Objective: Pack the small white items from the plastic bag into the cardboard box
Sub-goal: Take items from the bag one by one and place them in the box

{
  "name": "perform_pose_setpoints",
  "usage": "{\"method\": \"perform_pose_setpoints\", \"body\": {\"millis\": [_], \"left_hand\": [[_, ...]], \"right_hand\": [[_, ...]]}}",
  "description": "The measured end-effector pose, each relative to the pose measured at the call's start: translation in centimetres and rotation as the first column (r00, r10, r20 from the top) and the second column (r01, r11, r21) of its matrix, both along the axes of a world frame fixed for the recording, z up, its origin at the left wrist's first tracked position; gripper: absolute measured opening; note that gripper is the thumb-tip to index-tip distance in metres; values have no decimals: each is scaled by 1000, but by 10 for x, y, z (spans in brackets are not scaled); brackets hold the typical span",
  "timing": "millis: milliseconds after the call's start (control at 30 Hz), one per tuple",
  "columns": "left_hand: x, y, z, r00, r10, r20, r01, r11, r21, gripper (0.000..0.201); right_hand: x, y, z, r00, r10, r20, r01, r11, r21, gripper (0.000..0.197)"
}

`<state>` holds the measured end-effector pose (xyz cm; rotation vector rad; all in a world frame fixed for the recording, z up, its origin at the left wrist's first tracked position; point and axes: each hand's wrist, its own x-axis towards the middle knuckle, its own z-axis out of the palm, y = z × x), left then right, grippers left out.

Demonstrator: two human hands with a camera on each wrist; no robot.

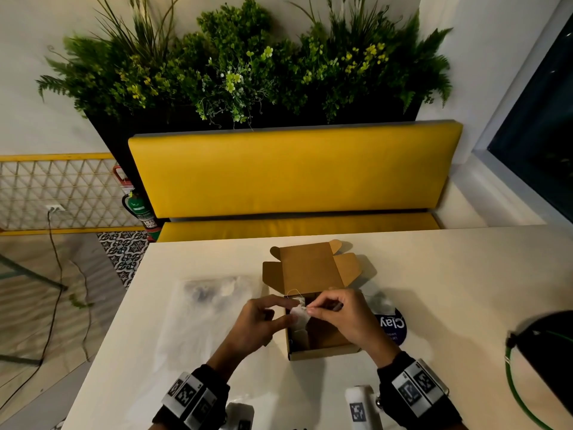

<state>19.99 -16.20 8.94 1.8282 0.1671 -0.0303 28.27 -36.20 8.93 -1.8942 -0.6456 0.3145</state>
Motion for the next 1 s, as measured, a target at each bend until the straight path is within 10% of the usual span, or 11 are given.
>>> {"method": "perform_pose_setpoints", "body": {"millis": [300, 667, 1000], "left_hand": [[18, 2, -12, 985, -138, 106, 97, 943, 320, 8], [23, 1, -67, 982, -114, -148, 167, 889, 427, 10], [25, -4, -77, 948, -143, -286, 307, 657, 688, 25]], "right_hand": [[4, 4, -9, 999, 17, 35, -14, 994, -106, 7], [9, 11, -70, 993, 61, -99, -95, 918, -386, 11], [12, 22, -89, 957, 100, -273, -245, 782, -573, 19]]}}
